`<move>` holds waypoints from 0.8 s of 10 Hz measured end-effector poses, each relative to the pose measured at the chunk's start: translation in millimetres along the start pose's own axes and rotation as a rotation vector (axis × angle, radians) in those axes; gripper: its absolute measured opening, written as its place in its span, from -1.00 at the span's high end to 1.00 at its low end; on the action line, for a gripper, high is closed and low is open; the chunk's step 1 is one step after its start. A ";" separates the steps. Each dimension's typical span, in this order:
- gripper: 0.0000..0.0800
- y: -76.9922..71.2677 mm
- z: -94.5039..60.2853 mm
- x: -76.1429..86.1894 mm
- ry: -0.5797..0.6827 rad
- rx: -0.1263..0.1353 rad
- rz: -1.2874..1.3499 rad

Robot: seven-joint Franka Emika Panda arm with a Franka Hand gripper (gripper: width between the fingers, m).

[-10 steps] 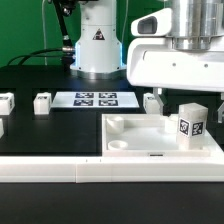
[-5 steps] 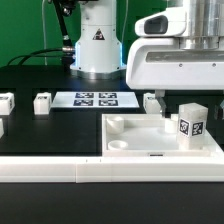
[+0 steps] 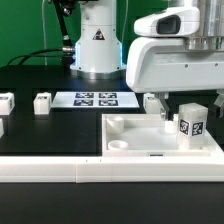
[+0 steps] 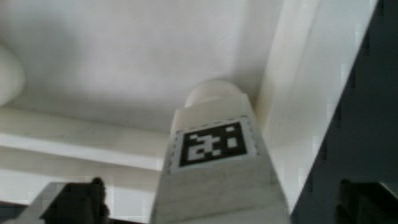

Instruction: Assemble square table

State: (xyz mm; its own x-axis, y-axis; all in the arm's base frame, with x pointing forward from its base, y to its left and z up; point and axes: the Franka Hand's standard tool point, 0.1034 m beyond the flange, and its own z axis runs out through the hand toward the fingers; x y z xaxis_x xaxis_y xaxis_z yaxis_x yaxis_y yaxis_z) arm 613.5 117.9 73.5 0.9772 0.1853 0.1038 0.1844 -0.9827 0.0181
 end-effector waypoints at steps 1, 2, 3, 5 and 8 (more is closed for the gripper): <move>-0.62 0.1 0.0 0.0 0.000 0.000 0.010; -0.30 0.2 0.0 0.0 0.000 0.000 0.010; 0.04 0.3 0.0 0.0 0.000 0.000 0.010; 0.28 0.3 0.0 0.0 0.000 0.000 0.026; 0.28 -0.1 0.1 -0.1 0.000 0.003 0.163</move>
Offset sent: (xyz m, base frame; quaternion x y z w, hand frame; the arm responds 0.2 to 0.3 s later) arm 0.0000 0.0000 0.0000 0.0000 0.0000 0.0000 1.0000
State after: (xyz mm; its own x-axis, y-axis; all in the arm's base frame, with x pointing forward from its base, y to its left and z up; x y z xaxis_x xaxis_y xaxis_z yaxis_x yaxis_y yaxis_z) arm 613.3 117.9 73.4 0.9942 0.0237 0.1051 0.0241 -0.9997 -0.0022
